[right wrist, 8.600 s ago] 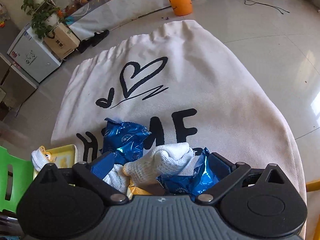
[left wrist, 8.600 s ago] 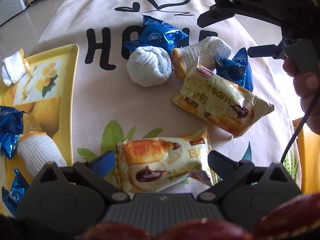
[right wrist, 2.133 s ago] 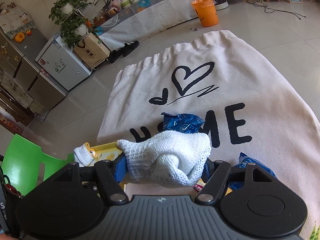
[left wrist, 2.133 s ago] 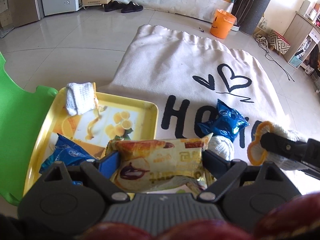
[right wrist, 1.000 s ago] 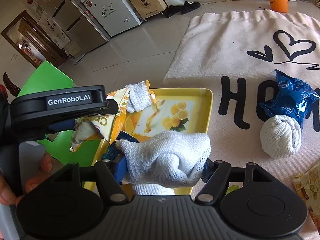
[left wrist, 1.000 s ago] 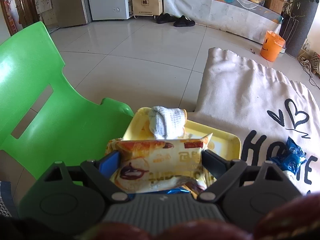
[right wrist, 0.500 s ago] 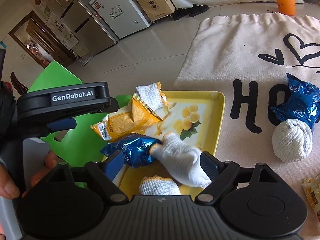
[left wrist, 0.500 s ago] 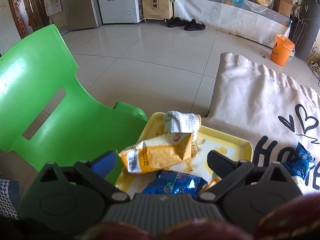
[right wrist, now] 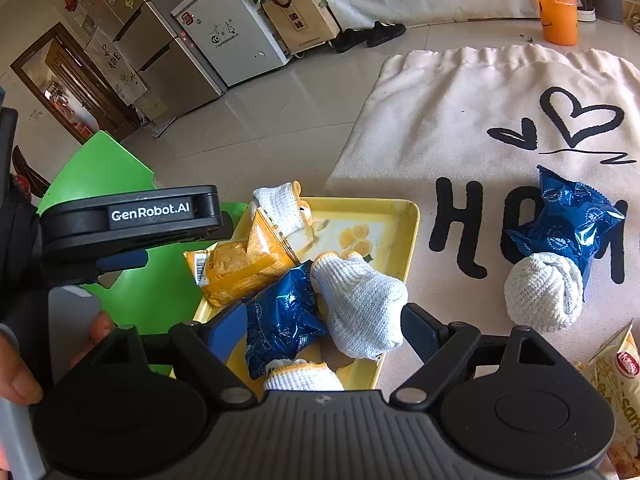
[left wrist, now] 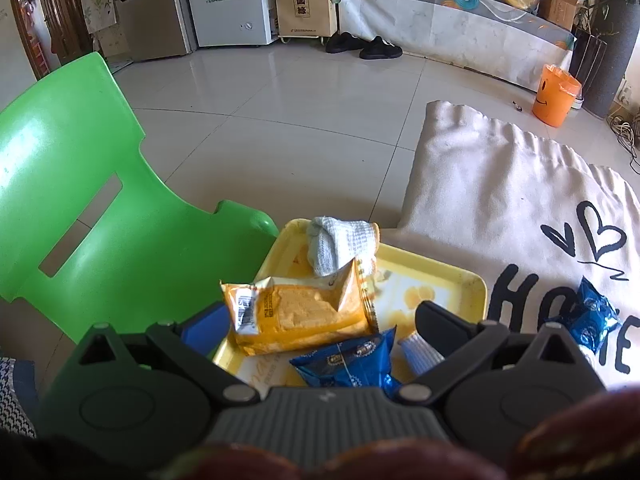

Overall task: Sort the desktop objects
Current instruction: 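Open both tools to drop the items onto the yellow tray, then move both tools back from the tray over the items on the mat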

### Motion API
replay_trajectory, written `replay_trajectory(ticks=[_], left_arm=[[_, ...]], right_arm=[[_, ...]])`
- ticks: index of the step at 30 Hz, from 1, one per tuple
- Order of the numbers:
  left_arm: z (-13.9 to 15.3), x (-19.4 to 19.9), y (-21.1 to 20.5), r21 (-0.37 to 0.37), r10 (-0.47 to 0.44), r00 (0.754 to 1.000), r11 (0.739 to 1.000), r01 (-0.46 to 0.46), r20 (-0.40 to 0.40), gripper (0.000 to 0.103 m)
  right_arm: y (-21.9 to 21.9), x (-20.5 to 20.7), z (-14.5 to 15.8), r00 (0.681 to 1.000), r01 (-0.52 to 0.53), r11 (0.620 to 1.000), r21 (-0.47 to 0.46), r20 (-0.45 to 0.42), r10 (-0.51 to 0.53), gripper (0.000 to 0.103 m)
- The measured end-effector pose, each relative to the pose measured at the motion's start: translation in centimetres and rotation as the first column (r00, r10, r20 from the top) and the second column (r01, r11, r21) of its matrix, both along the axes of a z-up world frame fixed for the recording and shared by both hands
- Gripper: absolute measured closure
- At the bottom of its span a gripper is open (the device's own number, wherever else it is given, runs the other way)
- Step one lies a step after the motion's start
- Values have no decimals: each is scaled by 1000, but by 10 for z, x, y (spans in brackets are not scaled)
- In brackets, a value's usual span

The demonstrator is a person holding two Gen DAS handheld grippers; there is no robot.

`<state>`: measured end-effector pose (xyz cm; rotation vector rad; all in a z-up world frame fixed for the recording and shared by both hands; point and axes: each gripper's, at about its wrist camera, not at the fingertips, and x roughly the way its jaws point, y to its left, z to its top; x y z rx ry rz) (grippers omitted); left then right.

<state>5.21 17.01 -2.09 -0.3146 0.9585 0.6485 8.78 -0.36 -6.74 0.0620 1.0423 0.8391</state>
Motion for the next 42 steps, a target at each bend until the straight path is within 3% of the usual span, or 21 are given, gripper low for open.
replay_trajectory(ticks=[19,28,33,37,42], left_arm=[[12,1,-41,17,-53,999,998,53,1,1],[15,-1,-72,-42,-120,993,992,121,17,1],[15,-11,-88,-37,-141,989,989,143,51,1],[22,-14,-100,-5,-171,984,985,171,55,1],[37,-25,-115,3,-145,985,989,145,94,1]], right_arm=[[-47,7,13,992,118,993,21,47,-119,18],[-76,9,20,986,153,988,6,64,-153,18],[-90,7,26,986,135,990,-44,100,-130,18],[-106,3,28,989,135,990,-31,68,-133,18],[-123,-8,35,988,132,990,-42,85,-128,18]])
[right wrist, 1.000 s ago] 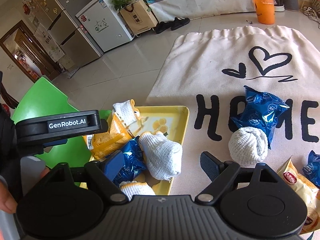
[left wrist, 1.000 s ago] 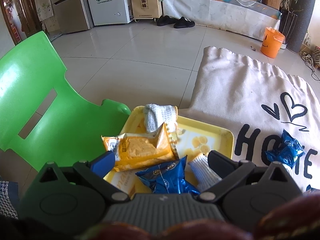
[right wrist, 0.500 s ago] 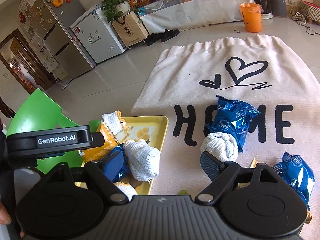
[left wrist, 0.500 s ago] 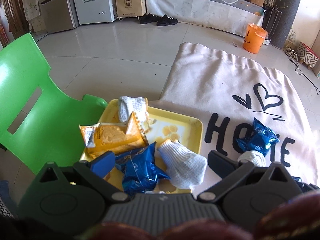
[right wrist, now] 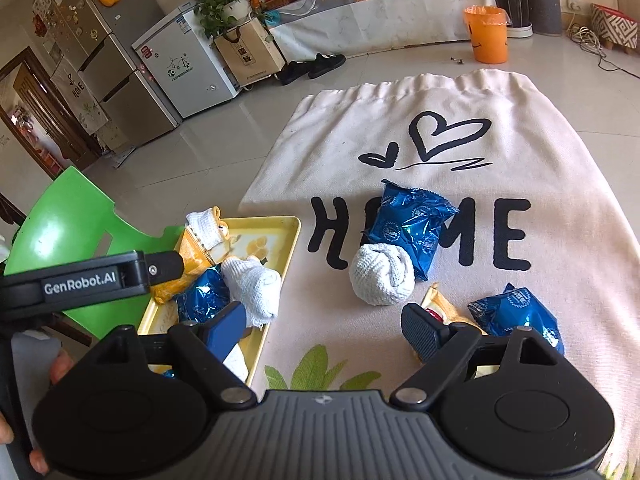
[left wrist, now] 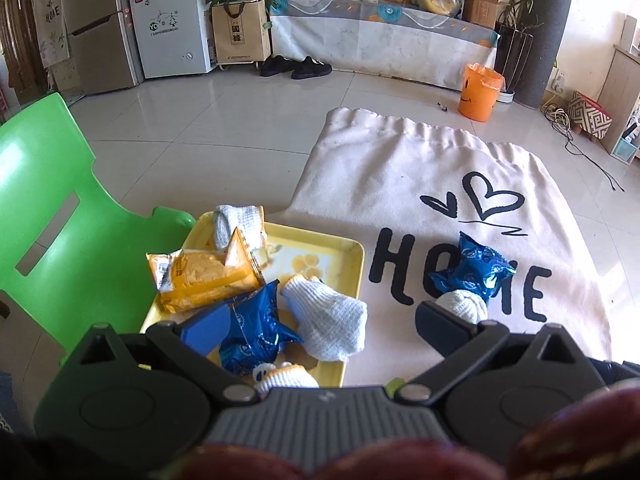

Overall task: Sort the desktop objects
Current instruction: 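Move both tools back from the tray over the items on the mat, then lower the left tool toward a yellow snack pack on the mat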

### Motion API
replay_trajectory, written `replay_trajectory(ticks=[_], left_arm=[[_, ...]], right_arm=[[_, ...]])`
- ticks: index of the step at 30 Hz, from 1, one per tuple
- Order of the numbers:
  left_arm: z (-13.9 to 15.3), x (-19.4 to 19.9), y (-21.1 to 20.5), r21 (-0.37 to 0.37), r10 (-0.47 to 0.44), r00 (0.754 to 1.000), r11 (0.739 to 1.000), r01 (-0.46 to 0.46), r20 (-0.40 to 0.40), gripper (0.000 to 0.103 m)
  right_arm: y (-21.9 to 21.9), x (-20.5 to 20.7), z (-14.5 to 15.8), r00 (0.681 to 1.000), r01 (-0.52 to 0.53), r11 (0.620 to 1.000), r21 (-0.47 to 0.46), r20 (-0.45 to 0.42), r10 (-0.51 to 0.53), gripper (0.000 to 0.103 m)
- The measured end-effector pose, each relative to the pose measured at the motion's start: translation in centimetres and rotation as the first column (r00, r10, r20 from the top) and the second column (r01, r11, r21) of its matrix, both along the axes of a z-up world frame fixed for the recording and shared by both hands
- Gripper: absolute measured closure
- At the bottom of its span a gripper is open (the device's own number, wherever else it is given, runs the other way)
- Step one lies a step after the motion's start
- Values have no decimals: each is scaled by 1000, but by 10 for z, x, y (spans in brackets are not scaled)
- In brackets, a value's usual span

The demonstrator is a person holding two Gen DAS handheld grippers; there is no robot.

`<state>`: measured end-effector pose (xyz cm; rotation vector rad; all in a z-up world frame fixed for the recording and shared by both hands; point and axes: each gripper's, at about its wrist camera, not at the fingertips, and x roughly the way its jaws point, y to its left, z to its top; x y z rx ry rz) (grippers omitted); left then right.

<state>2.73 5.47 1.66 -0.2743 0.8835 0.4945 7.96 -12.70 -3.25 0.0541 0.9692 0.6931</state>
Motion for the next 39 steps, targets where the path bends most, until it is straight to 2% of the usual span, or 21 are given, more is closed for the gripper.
replay_trajectory(ticks=[6,10,13,24,28,31,35,39], left_arm=[[14,-16,-22,-1,15,1000,1000,-15,-1,1],[18,-32,-38,-21,29,1000,999,-29,-7,1],[17,-42,-56,-42,6,1000,999,-7,-27,1],[11,-56,-133,-41,-141,987,990,138,-80,1],[6,-54,-152,-43,-172,980,985,169,-98,1],[1,-51,-159,-43,-175,979,984,171,-105,1],[-8,-45,-165,-59,-170,978,985,164,-120,1],[-16,-36,-169,-68,-164,976,985,156,-142,1]], right_arm=[[-22,-15,9,1000,30,999,-19,4,-30,17],[-47,-21,10,992,124,992,-37,-27,-125,17],[-68,-24,12,978,205,978,-44,-39,-207,17],[-144,-34,26,890,454,882,-130,12,-456,16],[-168,-28,27,848,522,849,-78,-55,-526,12],[-176,-25,26,831,545,837,-55,-102,-547,11],[-178,-24,25,838,531,846,-50,-116,-533,11],[-181,-21,22,827,545,837,-45,-135,-545,11]])
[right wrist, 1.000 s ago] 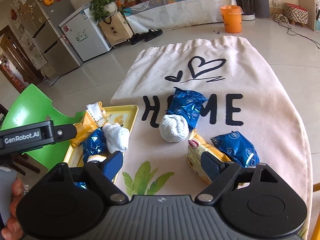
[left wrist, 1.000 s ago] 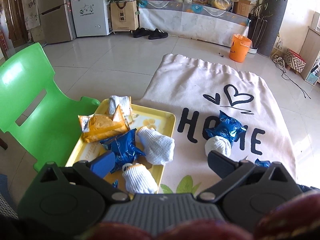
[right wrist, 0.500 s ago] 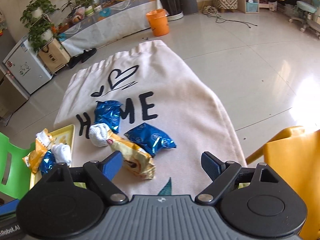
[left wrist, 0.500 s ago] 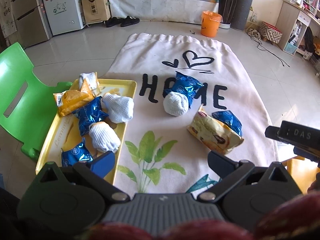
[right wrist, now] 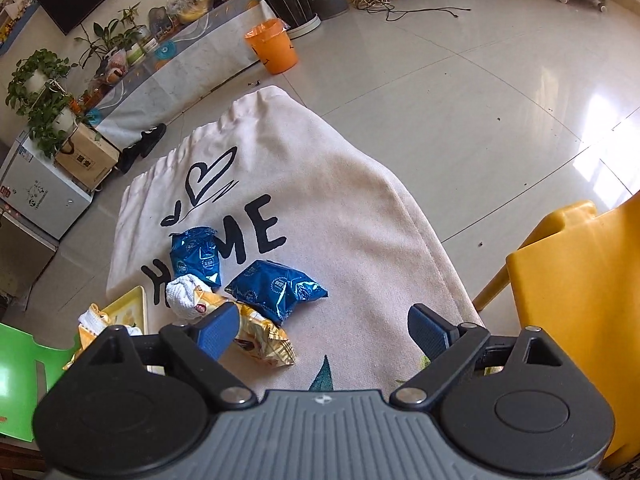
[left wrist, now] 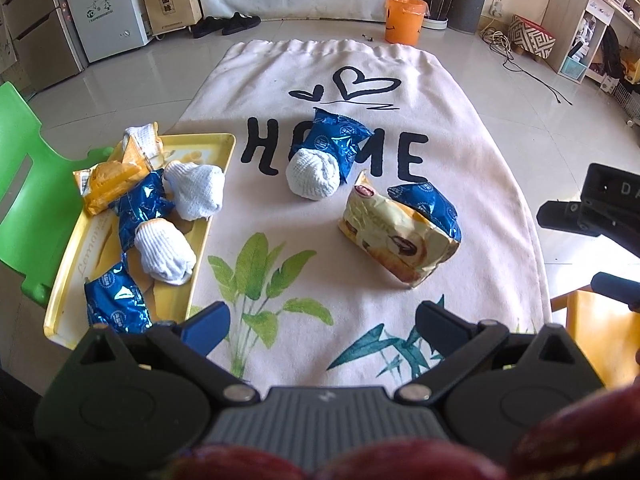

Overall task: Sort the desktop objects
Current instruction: 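Lower the left tool toward a yellow snack pack on the mat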

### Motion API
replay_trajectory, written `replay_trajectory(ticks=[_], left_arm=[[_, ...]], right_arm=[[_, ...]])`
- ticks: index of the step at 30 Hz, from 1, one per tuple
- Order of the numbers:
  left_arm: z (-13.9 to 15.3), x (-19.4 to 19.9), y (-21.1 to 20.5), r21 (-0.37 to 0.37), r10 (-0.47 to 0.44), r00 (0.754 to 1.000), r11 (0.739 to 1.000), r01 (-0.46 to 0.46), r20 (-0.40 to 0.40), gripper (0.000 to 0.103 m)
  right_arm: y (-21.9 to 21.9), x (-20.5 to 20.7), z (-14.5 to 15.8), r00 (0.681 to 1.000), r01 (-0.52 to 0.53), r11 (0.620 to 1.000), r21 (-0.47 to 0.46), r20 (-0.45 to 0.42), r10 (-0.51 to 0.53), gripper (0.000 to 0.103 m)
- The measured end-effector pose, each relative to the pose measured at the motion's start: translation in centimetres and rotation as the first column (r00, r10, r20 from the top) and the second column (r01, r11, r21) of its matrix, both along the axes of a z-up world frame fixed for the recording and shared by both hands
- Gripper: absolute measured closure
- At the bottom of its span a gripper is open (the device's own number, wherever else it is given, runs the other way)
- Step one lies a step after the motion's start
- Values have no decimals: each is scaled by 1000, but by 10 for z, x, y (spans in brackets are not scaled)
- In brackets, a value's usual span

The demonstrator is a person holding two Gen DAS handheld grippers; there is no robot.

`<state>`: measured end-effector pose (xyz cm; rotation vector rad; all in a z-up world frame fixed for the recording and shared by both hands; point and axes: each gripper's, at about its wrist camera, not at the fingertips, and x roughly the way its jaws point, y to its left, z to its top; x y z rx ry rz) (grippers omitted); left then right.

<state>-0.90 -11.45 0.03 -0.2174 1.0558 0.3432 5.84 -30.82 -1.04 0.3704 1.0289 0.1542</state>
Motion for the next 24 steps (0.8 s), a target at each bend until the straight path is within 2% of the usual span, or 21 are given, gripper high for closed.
replay_trajectory(ticks=[9,19,24], left_arm=[[-13,22,0,-19,25,1000,1000,-25,-10,1],[-36,62,-1,-95,72,997,993,-75,-30,1],[-44,86,-6,-90,69,997,993,-71,-29,1]], right_arm=[[-15,11,-3,997,70,997,39,-19,-70,11],[-25,19,-3,993,115,987,108,-45,-111,10],[-29,24,-1,991,132,984,117,-44,-128,10]])
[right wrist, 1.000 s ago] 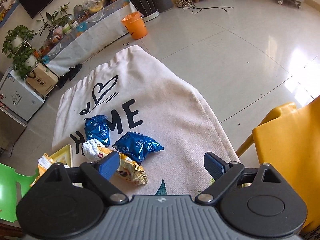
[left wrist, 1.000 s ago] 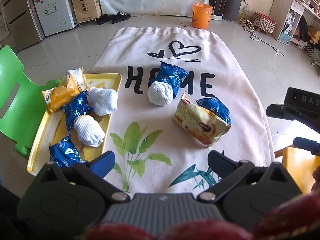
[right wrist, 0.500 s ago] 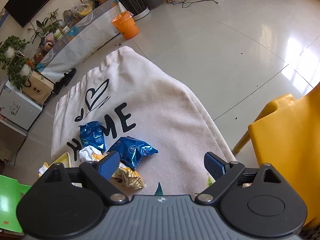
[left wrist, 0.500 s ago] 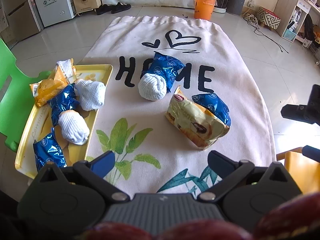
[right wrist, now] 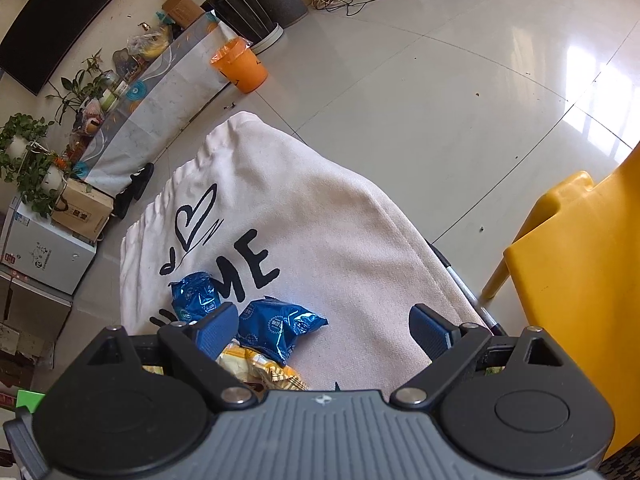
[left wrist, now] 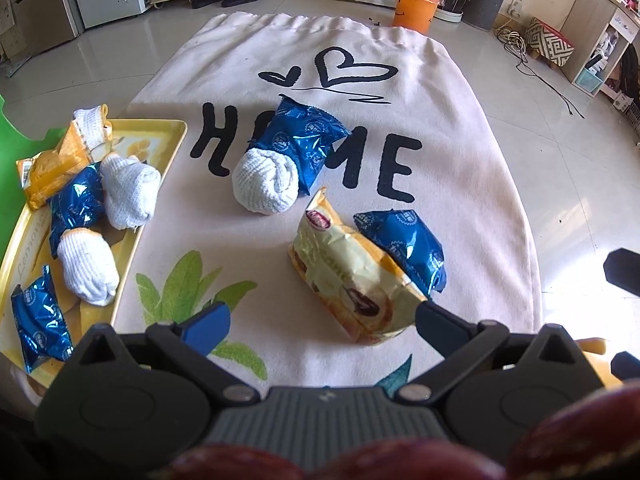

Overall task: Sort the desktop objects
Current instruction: 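Lower the left tool toward a yellow snack pack on the mat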

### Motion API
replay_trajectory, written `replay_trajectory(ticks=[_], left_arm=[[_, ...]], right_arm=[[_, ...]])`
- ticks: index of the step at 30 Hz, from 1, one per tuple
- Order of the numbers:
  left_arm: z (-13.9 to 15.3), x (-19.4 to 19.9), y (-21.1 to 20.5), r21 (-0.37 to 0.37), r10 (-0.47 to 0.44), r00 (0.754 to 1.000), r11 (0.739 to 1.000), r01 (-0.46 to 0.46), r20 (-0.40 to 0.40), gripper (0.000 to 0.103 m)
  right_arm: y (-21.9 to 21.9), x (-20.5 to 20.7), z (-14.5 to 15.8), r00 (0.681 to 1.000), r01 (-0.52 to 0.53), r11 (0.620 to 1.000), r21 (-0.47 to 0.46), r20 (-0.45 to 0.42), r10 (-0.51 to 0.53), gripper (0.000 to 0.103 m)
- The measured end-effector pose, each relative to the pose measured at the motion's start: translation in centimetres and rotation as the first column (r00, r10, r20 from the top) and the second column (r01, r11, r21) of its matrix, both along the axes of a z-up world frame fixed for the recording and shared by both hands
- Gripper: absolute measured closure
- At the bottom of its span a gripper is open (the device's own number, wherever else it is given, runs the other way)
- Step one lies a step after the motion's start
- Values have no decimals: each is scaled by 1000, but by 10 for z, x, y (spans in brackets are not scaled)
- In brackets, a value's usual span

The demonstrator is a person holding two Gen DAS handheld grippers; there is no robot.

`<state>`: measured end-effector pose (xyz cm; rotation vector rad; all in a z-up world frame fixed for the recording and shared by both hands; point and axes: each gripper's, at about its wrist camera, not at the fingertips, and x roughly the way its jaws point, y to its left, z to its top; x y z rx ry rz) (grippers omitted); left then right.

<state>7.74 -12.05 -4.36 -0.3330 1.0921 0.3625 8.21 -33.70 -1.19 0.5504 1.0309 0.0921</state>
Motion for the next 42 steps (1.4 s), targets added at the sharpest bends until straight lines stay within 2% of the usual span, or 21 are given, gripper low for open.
replay_trajectory(ticks=[5,10,15,19,22,28,32,35,38,40,42], left_arm=[[-10,22,2,-6,14,1000,1000,-14,-4,1],[-31,32,8,9,28,998,1000,-27,-49,1],[-40,17,21,16,51,997,999,-50,-65,1],[-44,1,33,76,50,993,996,-42,-112,1],[-50,-12,51,113,90,984,991,-73,-152,1],[-43,-34,74,13,155,982,988,-154,-111,1],[-36,-31,63,-25,121,990,992,-123,-74,1],[-41,-23,53,-37,118,989,992,-121,-91,1],[-50,-18,49,-73,168,979,981,-177,-112,1],[-56,-15,48,-72,209,969,973,-220,-131,1],[-59,-13,48,-87,251,961,961,-262,-117,1]], right_arm=[[1,5,0,1000,-2,1000,22,-2,2,9],[2,8,-1,1000,4,999,47,-7,-4,9],[3,9,-3,1000,-3,998,57,-18,4,9],[6,9,-5,1000,-8,997,74,-25,10,9],[8,9,-8,999,-12,996,89,-39,15,9],[12,8,-12,998,-13,995,95,-53,18,9],[16,9,-15,997,-21,994,104,-67,28,9],[17,8,-17,997,-27,993,116,-72,35,9],[16,8,-16,997,-18,994,112,-72,26,9],[16,9,-16,997,-17,993,114,-72,26,9],[17,9,-16,997,-18,993,121,-75,27,9]])
